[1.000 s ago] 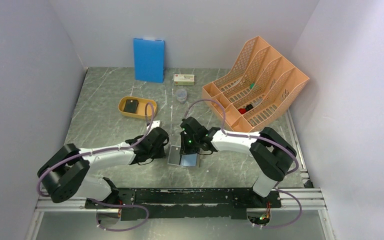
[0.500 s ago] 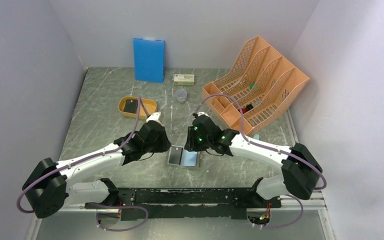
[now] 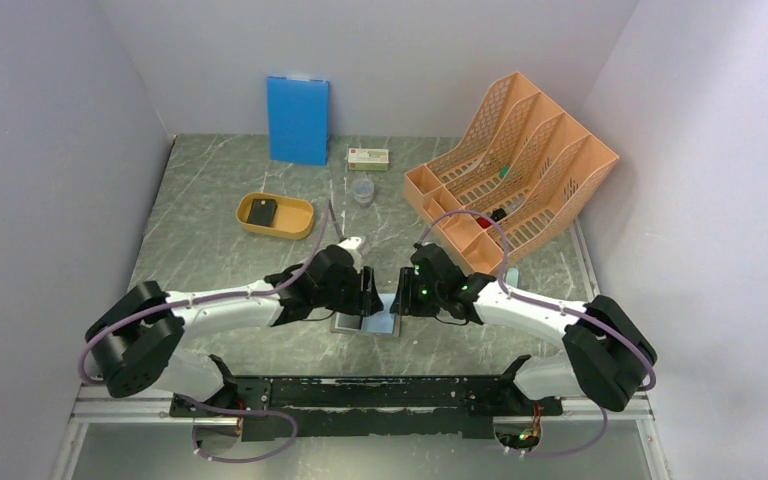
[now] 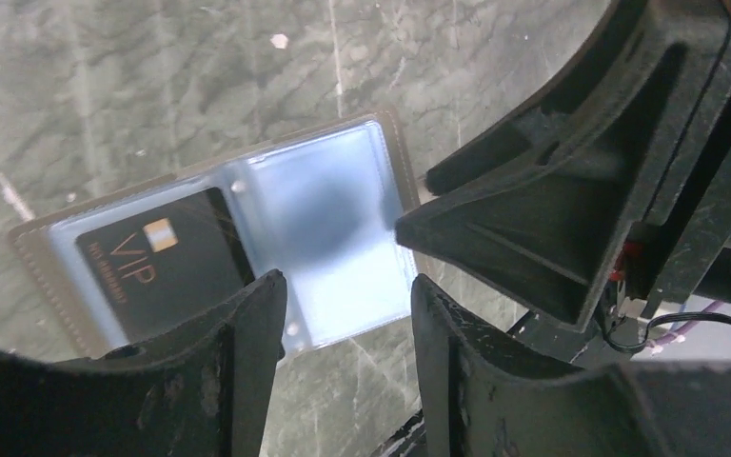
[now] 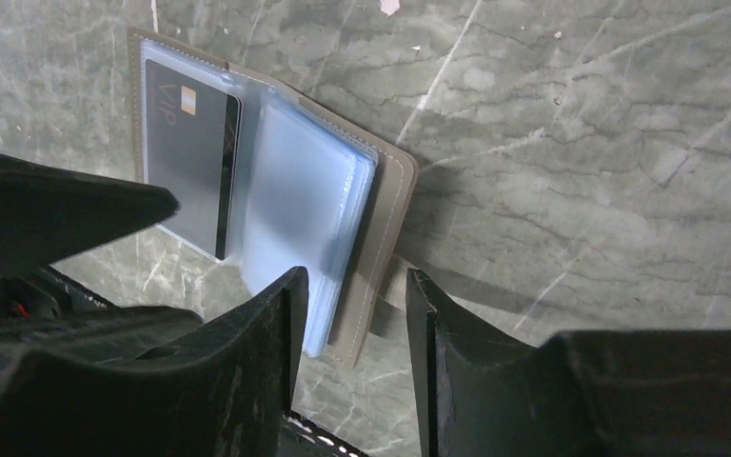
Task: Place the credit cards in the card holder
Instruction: Turn over the card slot in the card holder.
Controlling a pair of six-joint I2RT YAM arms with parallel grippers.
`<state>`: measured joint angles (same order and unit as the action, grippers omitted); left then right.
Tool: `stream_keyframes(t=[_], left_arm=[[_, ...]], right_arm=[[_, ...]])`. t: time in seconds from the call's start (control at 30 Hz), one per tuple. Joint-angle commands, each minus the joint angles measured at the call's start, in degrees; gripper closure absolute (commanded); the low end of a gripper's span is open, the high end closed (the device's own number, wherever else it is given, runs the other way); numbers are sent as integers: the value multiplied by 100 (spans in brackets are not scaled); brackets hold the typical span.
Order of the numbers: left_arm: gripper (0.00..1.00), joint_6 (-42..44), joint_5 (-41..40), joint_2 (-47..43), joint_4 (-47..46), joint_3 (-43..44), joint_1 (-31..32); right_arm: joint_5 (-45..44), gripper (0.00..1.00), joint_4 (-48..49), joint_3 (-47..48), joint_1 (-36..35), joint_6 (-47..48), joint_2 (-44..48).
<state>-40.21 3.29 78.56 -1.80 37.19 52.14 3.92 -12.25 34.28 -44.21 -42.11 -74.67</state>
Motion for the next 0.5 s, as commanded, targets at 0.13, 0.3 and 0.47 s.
stream_keyframes(t=[0.13, 0.3, 0.47], left_arm=[[46, 488, -524, 892, 244, 789, 386], [46, 593, -1017, 1447, 716, 1171, 574], [47, 542, -1344, 1875, 973, 1307, 653]], right_arm=[[34, 64, 339, -89, 79, 3, -204], [-47, 70, 323, -127, 93, 99, -307], [-53, 72, 367, -177, 102, 142, -346]])
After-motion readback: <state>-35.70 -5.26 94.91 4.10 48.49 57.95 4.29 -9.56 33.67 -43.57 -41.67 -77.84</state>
